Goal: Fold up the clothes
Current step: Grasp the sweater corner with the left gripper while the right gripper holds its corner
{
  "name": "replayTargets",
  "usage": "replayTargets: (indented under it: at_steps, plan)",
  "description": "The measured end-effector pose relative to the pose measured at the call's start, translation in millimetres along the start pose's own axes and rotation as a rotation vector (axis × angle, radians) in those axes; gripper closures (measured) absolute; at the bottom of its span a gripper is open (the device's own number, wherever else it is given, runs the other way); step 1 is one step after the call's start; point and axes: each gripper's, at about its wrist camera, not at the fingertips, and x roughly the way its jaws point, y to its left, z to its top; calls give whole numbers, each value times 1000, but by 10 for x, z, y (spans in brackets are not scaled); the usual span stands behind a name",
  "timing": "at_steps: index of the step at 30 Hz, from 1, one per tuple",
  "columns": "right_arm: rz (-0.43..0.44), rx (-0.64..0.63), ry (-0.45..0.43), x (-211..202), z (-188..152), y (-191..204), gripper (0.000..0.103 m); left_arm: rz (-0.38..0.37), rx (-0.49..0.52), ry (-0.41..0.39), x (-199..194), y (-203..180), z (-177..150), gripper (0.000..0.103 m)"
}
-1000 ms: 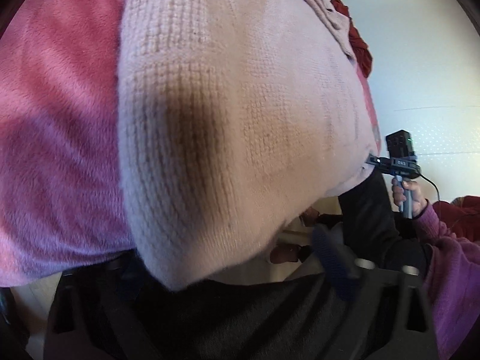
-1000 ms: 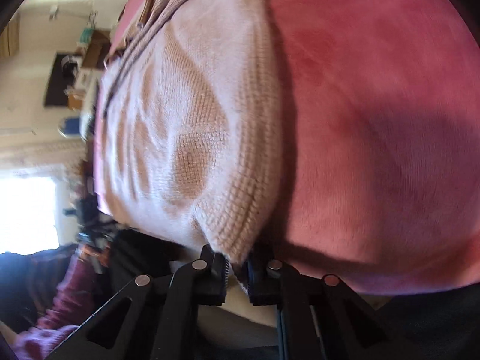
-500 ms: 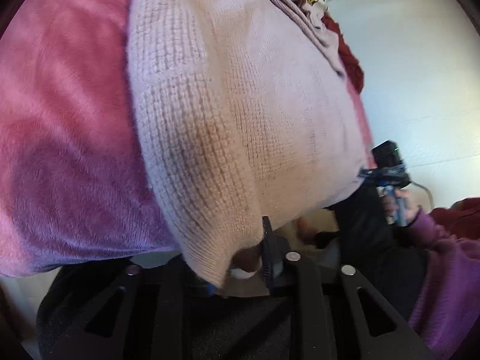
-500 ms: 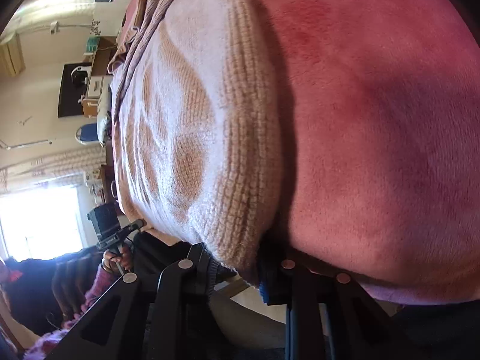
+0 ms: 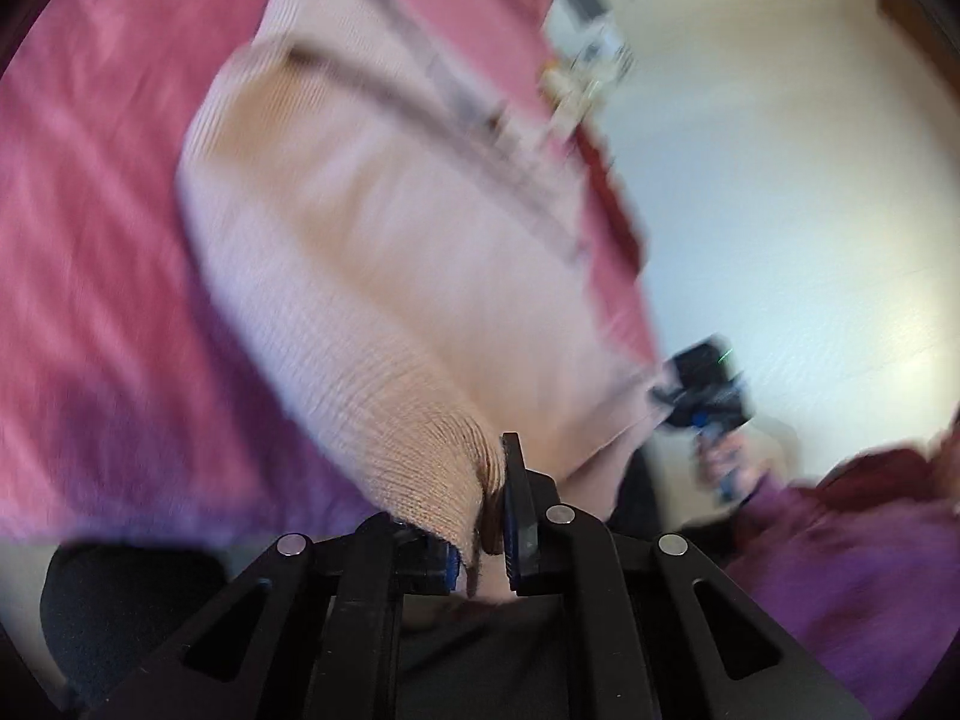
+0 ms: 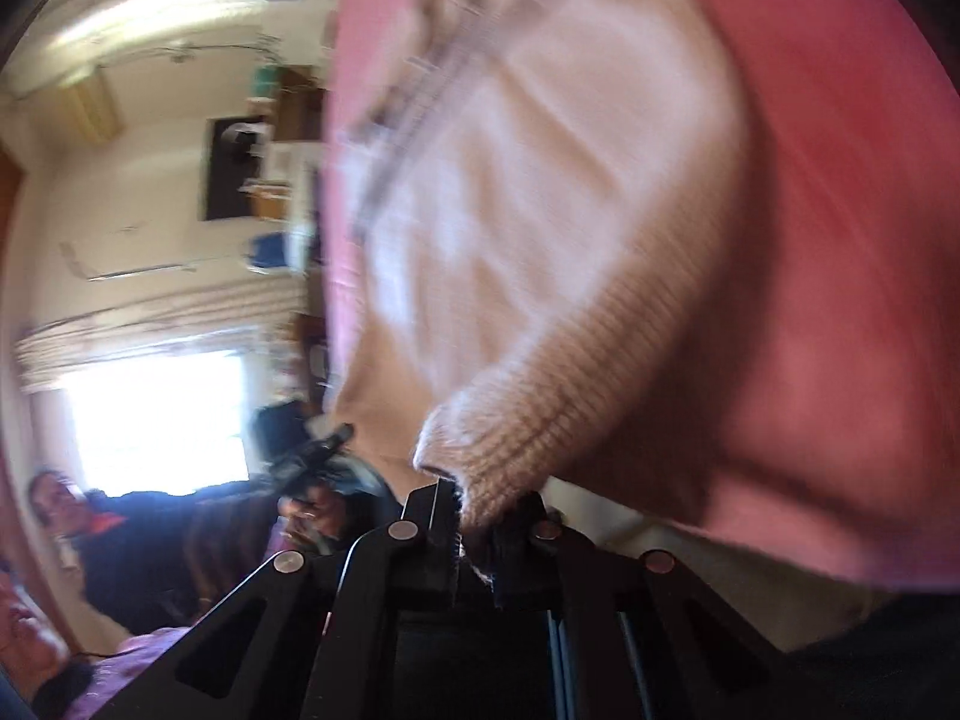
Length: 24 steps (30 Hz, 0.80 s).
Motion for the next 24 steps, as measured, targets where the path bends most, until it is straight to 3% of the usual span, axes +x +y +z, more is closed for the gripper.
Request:
replayTargets:
  at_steps: [5,11,15,17,21,23,24]
  plan:
    - [161,21,-146,-63,836,285,97,-125,-99,-171,-92,44,804,92]
    - [203,153,-295,55,1971,28,97,-137,-315,-314,246,769,1811,92]
    - [185,256,-314,256,2439,-233,97,-123,-345,-306,535,968,2115,92]
    - [183,271,-296,322,2535,-237,97,-160,-328,-297,554,961,2212,92]
    - [208,304,-291,34,2701,-357,94,-219,-325,-284,490,987,2390,90]
    - [243,410,-350,-106,2821,-562,89,-186,-402,-295,496,1167,2471,83]
    - [263,460,-388,-158,2878,-672,85,-185,-507,-307,525,1368,2483,80]
